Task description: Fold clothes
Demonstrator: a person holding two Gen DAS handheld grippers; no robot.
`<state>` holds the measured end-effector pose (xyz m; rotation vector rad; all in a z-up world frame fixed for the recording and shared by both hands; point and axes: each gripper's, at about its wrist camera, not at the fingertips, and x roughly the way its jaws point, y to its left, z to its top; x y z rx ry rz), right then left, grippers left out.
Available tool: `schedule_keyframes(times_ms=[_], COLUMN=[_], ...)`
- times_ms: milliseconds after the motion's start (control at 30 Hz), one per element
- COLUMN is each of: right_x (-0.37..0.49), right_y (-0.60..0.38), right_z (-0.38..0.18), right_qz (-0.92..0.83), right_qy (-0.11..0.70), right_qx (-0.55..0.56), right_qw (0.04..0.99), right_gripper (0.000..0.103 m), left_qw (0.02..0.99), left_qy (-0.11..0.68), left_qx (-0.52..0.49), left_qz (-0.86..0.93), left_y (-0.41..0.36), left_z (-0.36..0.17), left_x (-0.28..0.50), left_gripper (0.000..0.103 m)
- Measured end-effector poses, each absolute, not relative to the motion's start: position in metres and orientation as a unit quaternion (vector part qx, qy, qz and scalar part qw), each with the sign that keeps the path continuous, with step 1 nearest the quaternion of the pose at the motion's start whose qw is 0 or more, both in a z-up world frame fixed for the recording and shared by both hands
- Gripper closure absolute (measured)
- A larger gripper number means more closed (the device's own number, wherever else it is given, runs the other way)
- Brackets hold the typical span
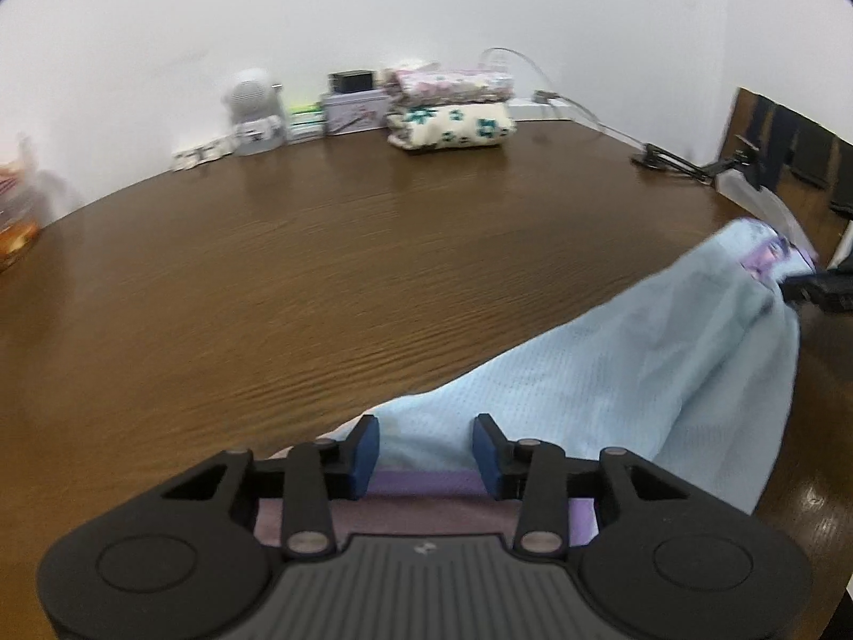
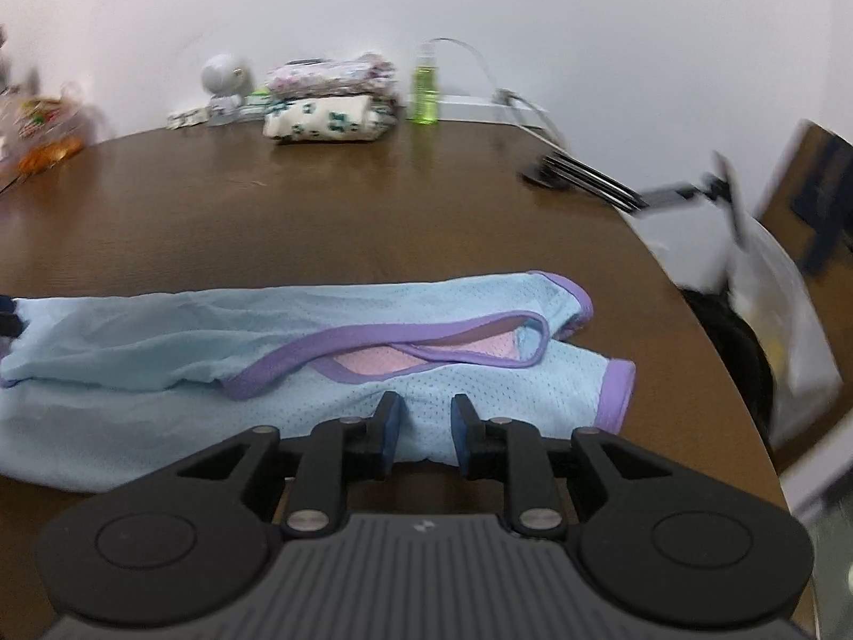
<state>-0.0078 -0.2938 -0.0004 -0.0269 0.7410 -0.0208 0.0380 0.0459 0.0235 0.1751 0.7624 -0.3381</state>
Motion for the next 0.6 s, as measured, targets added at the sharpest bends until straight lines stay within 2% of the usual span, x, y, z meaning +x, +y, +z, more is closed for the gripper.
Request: schedule_keyframes(times_ms=[300, 467, 600], right_x=[0.139, 0.155, 0.165], right_y=[-0.275, -0.246, -0.223], right_z=[0.008, 0.021, 0.032], right_qz=[0.118, 0.145, 0.165], right_qy=[0.398, 0.373, 0.351], right_qx=[-0.064, -0.071, -0.075], right_qw=[0.908, 0.914, 0.919], right_gripper=[0.081, 0.079, 0.079], left_qw=[0.911, 0.9, 0.905], left_qy=[0.392, 0.414, 0.404], left_qx=[0.054, 0.038, 0.0], left_qz=[-0.113, -0.13, -0.133], left_y=[0.05, 0.042, 0.071], left_z=[0.029, 0.034, 0.041], left_x=[0.01, -0.012, -0.017], left_gripper=[0.071, 0.073, 0.077])
